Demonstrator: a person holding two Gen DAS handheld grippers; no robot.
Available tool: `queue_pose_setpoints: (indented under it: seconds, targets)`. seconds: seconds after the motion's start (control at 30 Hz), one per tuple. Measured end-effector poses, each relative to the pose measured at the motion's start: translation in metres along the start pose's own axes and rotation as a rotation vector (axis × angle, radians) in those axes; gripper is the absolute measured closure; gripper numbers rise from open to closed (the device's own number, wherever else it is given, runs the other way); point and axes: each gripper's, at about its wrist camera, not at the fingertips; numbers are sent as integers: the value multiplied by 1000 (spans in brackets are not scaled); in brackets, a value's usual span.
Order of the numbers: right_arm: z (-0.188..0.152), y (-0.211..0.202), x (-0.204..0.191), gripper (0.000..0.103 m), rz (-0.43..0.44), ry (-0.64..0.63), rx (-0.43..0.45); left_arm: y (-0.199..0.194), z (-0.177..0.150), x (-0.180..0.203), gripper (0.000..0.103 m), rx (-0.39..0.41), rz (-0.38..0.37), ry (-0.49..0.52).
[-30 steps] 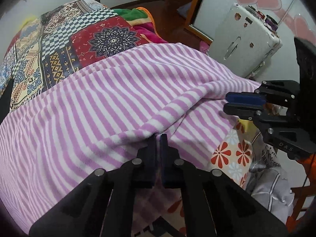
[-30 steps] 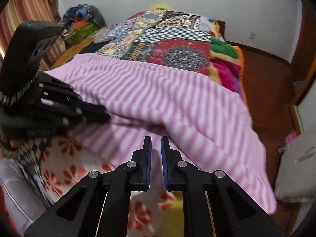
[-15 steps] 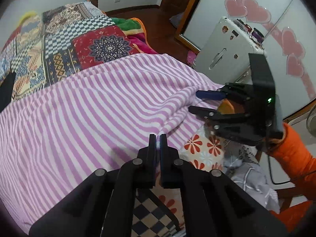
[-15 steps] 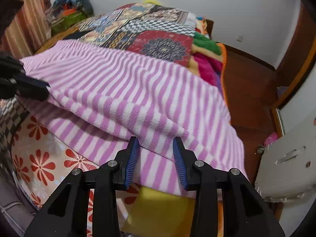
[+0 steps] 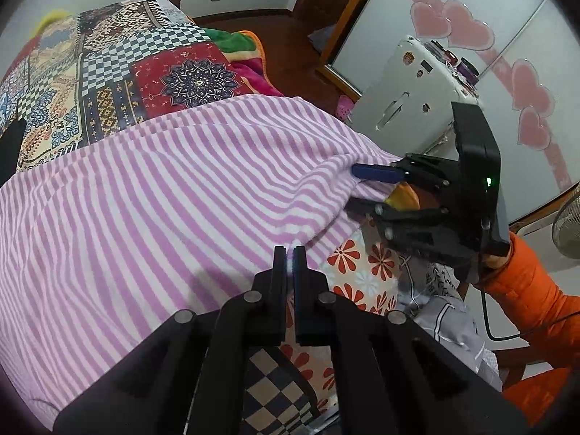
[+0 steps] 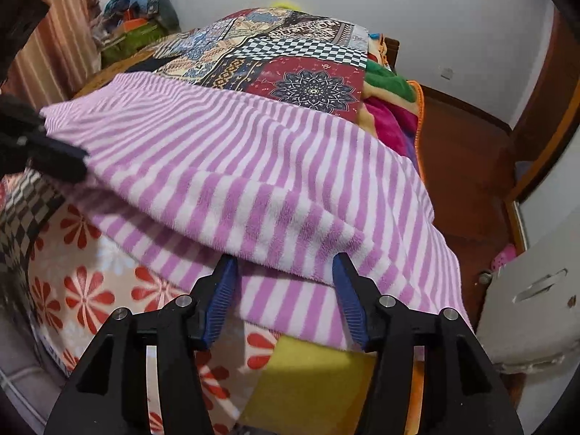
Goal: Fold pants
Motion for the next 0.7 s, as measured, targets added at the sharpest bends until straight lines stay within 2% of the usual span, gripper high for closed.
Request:
queue_pose_setpoints:
  seconds: [0.03,0.1,0.3,0.37,0.53,0.6,0.7]
  targets:
    - [1,0,2,79,7,7,6,0,-1,0,101,0,-1,2]
    - [3,-2,4,93,11,22,16,-1,-2,1,101,-3,-3,6]
    - [-6,-24,11,97,23,71,77,5,-10,4,102,-26,-14,12]
    - [-11,-30,10,97,33,79,73,7,-14,6,103,-41,-26,16]
    - [-29,-25,9,97,53,118,13,19,-26,15,103,-62,16,54]
    - [-36,-21,10,97,74,149,-18,17,-26,15,103,-53,16,57]
    - [-41,-31,16,97,88,187,-6,2,-18,18,102,7,26,62]
Point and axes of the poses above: each gripper's, at about its wrist camera, not at the fingertips, and y roughly the way its jaws point, x to its right, z to its top, and after that the axes turned 13 degrees about -y, right-handed
